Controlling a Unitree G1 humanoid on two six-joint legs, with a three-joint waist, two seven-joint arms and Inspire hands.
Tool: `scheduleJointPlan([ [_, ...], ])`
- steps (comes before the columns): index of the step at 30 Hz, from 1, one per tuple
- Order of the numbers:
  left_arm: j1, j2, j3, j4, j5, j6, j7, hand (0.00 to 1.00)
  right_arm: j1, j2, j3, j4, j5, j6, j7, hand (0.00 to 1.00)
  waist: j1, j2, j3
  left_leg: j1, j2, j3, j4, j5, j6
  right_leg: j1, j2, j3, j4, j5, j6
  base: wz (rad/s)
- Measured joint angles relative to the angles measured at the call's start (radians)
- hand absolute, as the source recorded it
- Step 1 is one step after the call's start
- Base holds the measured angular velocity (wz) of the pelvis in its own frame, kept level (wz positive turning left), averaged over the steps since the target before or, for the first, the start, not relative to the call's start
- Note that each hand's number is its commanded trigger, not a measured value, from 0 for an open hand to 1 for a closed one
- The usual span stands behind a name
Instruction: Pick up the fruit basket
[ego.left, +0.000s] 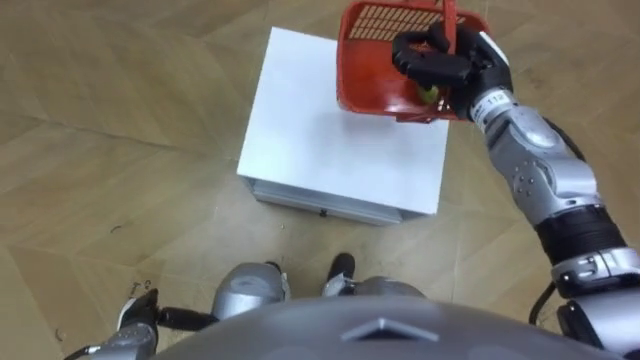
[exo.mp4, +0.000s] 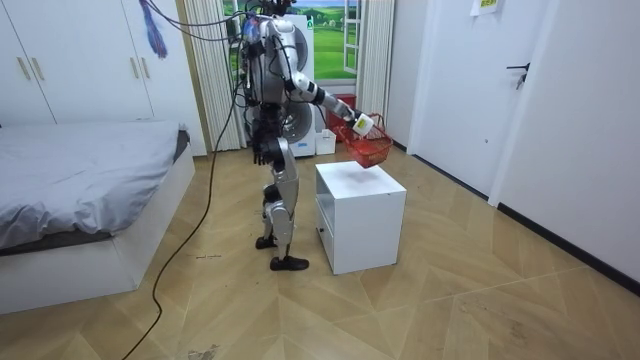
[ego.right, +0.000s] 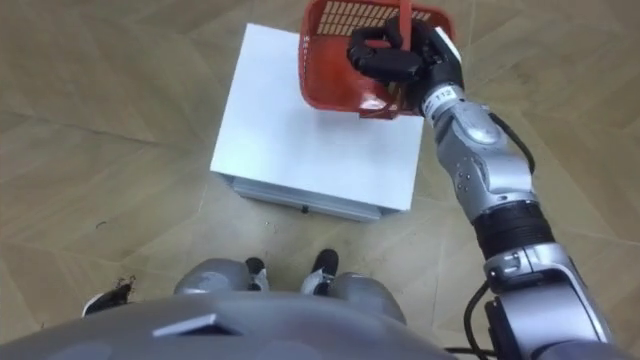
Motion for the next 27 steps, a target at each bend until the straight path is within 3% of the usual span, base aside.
scheduleJointPlan([
  [6, -0.002, -0.001, -0.004, 0.001, 0.024, 0.022, -0.008, 0.0, 0.002, 0.015, 0.007, 0.003, 0.004, -0.001, 0.014, 1.0, 0.002, 0.006, -0.0022, -0.011, 0.0, -0.011, 0.02, 0.0, 0.002, 0.001, 0.0, -0.015, 0.0, -0.004, 0.0, 0.09],
  [13, -0.002, -0.001, -0.004, 0.024, 0.028, 0.032, -0.008, 0.0, 0.011, 0.024, 0.043, 0.014, 0.003, -0.001, 0.003, 1.0, 0.01, 0.041, -0.0068, -0.031, 0.0, -0.013, 0.019, 0.0, 0.002, -0.022, -0.012, -0.038, 0.02, -0.014, 0.0, 0.06],
  [27, -0.002, 0.004, -0.08, 0.021, 0.028, 0.03, -0.009, 0.0, 0.02, 0.047, 0.108, 0.165, 0.005, -0.011, -0.004, 1.0, 0.013, 0.038, -0.0069, -0.056, -0.003, -0.012, 0.028, -0.001, 0.002, -0.034, -0.023, -0.064, 0.031, -0.039, 0.004, 0.07],
])
